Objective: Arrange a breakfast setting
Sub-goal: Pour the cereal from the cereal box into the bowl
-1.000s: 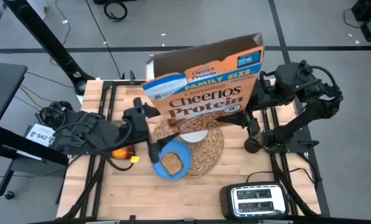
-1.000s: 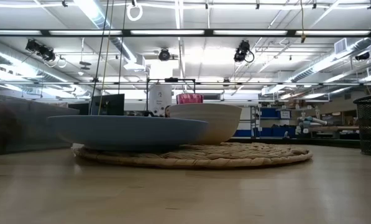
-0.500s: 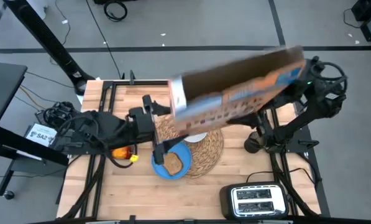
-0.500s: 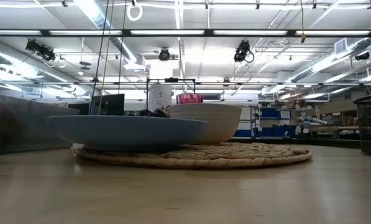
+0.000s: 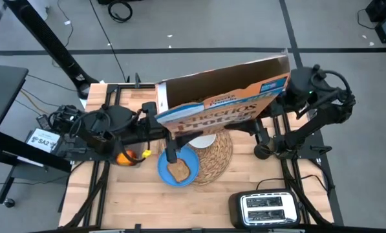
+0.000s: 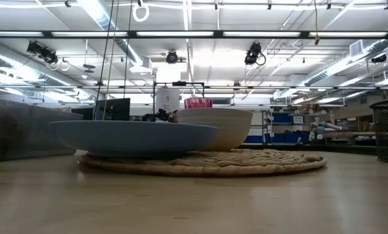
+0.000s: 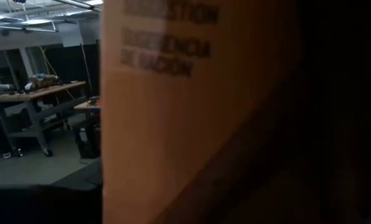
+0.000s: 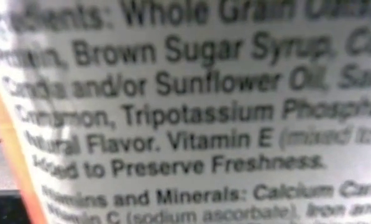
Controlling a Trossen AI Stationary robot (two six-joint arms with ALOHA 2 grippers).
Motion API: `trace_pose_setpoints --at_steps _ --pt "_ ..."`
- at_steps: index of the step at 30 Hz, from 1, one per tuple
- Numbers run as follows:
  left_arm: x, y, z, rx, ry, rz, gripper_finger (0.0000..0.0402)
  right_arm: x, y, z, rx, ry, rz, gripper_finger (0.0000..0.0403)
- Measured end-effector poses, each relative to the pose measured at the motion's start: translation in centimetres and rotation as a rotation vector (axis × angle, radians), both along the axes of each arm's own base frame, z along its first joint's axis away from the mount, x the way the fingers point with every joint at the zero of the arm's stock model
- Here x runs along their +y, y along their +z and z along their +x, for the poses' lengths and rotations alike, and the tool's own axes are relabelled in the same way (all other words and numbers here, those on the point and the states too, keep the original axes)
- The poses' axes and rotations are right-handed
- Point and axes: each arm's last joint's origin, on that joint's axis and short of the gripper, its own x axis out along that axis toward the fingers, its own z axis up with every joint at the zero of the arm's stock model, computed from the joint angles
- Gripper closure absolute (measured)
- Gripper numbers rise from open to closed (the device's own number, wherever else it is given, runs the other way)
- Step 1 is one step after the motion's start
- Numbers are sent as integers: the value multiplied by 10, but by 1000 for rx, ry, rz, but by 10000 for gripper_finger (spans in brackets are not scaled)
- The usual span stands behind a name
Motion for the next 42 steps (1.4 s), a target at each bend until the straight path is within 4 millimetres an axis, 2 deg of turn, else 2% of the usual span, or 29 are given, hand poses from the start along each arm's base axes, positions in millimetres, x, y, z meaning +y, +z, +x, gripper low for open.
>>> trace_pose_setpoints --at_steps 3,8,10,15,19,23,28,34,38,42 --pt "0 0 0 2 2 12 122 0 0 2 -3 -4 -2 118" --pt "2 5 -6 -19 13 12 123 -3 9 -3 -81 -33 28 31" --pt "5 11 -11 -50 26 13 123 -8 17 -13 -117 -43 43 15" --pt "15 42 -42 -234 38 6 123 -23 43 -54 -282 -101 42 33" --pt "22 60 -60 -377 48 0 123 -29 51 -65 -358 -140 30 35" --pt "25 67 -62 -484 38 20 123 -31 50 -48 -375 -137 49 29" --pt "30 75 -63 -623 -86 53 123 -31 50 -5 -483 -66 148 26" --pt "34 71 -50 -664 -134 42 123 -24 46 39 -647 42 185 26" --pt "39 69 -43 -659 -121 25 123 -21 41 56 -689 93 232 26" --pt "41 66 -37 -652 -132 7 123 -20 38 64 -716 122 261 25"
